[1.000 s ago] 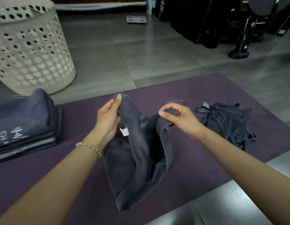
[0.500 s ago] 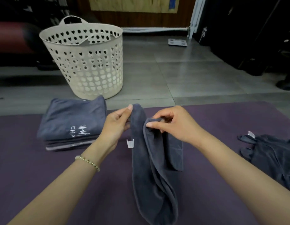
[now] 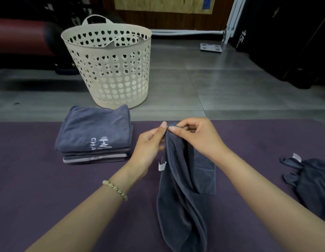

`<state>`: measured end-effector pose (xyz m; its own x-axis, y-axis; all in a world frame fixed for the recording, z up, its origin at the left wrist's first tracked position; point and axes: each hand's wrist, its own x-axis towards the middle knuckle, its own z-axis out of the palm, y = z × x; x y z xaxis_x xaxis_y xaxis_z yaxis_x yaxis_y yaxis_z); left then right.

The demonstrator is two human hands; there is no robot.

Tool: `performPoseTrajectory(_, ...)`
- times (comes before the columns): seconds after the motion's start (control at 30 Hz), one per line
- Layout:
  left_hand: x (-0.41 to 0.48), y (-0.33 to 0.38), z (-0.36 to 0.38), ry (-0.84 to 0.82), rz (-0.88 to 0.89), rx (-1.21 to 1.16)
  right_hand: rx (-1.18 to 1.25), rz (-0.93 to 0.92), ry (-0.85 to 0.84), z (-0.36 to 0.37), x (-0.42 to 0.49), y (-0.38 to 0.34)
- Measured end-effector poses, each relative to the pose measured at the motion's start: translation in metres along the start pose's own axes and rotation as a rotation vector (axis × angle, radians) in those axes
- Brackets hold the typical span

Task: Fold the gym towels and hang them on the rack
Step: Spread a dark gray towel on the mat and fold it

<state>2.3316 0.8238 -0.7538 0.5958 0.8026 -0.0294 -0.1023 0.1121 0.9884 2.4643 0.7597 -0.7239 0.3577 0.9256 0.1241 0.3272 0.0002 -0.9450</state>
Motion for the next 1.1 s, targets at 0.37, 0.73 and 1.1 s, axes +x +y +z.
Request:
performPoseTrajectory(0.37,0.006,-0.013,-0.002,0.148,0.057,0.056,0.080,0.131,-0.146,0.004,0.000,0.022)
performPoseTrajectory(0.73,0.026,-0.023,-0.031,0.314,0.034,-0.025,0.129,0.277,-0.281,-0.002,-0.014,0.061)
performPoseTrajectory(1.1,0.009,-0.059,-0.051,-0.157,0.004,0.800,-0.205,0.467,-0.697,0.001,-0.013,0.080)
